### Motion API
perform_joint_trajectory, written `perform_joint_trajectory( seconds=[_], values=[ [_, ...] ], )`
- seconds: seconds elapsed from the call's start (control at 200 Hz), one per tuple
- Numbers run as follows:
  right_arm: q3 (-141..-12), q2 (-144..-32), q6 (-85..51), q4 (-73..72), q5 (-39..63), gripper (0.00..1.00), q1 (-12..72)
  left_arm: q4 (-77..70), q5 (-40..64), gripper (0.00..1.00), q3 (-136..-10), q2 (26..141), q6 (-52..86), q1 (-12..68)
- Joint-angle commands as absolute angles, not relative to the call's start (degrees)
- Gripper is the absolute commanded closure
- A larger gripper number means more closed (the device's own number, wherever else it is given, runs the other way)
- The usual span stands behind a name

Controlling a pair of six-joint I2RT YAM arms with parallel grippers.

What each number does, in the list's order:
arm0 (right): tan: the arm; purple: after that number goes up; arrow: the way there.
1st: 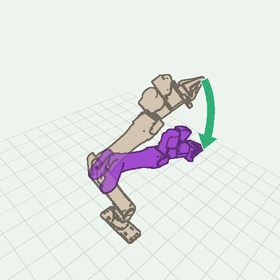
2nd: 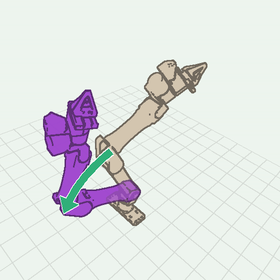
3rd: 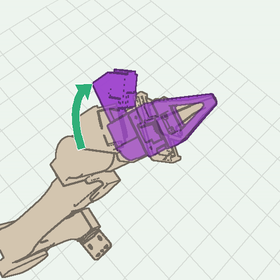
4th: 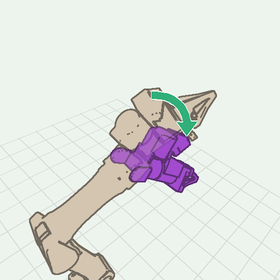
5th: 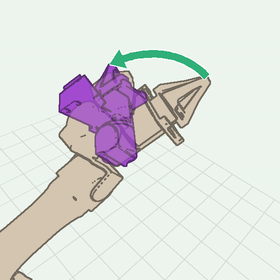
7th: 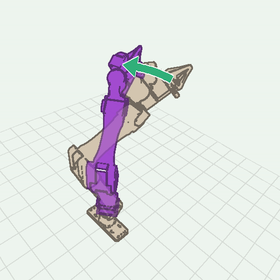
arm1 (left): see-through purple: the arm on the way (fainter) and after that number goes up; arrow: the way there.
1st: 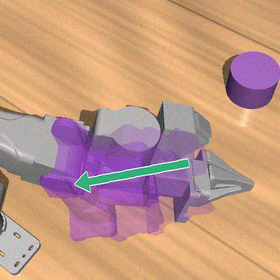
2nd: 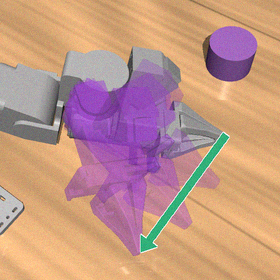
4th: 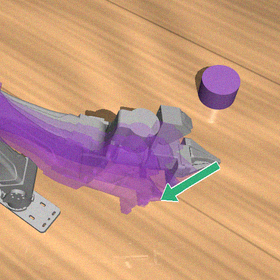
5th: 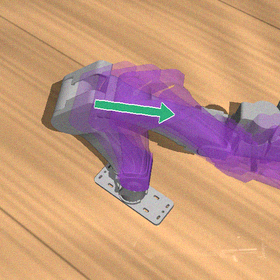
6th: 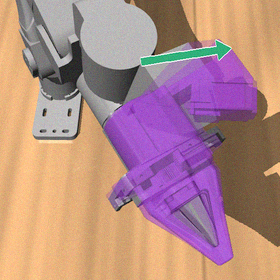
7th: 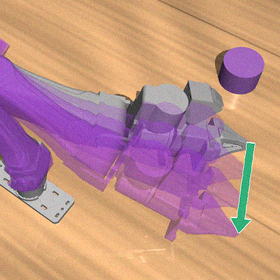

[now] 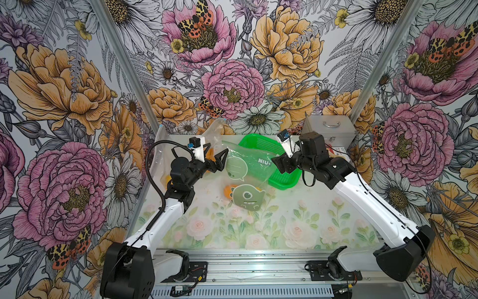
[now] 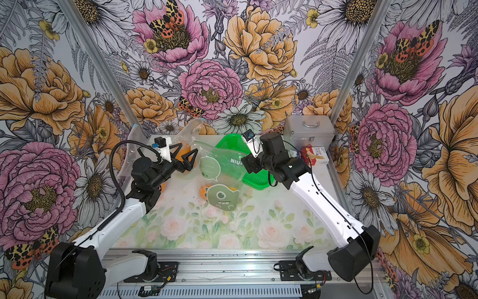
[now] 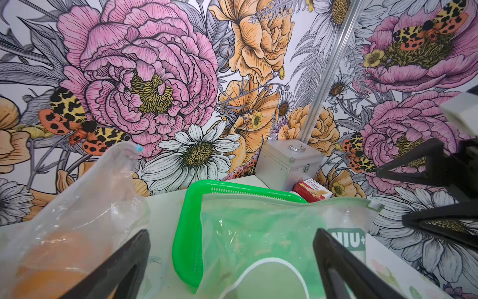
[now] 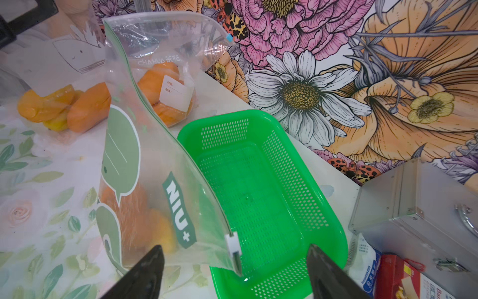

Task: Place the mango in a zip-top bag and seal the zipper
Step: Place the zipper food storage bag at the center of the board, then reset both arms

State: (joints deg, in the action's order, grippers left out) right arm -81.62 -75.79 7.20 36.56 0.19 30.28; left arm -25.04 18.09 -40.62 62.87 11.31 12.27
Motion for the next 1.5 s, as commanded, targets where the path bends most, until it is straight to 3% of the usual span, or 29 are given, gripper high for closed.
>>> perform_joint_trajectory(
  seconds=[0.0, 0.15, 0.285, 0.42, 0.58, 0.991, 1.261, 1.496],
  values=[
    [-79.83, -71.54, 1.42, 35.08, -2.11, 0.01, 30.08, -19.02, 7.29, 0.01, -36.09, 55.18, 13.28, 13.0],
    [-74.04, -65.36, -5.96, 33.64, -8.22, 0.01, 30.06, -6.5, -1.63, 0.01, -31.75, 43.91, 14.43, 14.83],
    [-65.34, -60.4, -12.82, 33.09, -21.6, 0.01, 30.1, 3.98, -7.6, 0.01, -29.88, 38.21, 13.99, 17.74],
    [-56.68, -59.08, -18.26, 32.81, -31.24, 0.01, 30.07, 6.92, -9.14, 0.01, -27.65, 38.75, 13.32, 18.6],
    [-45.36, -58.21, -21.96, 26.8, -40.73, 0.01, 28.94, -0.01, -14.58, 0.01, -23.58, 44.38, 9.41, 18.65],
    [-27.98, -53.41, -21.27, 5.47, -36.48, 0.01, 16.28, -11.41, -14.23, 0.01, -27.14, 60.65, -0.66, 12.83],
    [-20.92, -51.48, -14.08, -12.16, -34.8, 0.01, 12.3, -25.9, -0.32, 0.01, -22.63, 67.55, -2.28, 6.02],
    [-18.46, -55.96, -11.45, -19.34, -31.99, 0.01, 8.46, -34.57, 3.38, 0.01, -22.24, 74.38, -4.92, 3.87]
  ],
)
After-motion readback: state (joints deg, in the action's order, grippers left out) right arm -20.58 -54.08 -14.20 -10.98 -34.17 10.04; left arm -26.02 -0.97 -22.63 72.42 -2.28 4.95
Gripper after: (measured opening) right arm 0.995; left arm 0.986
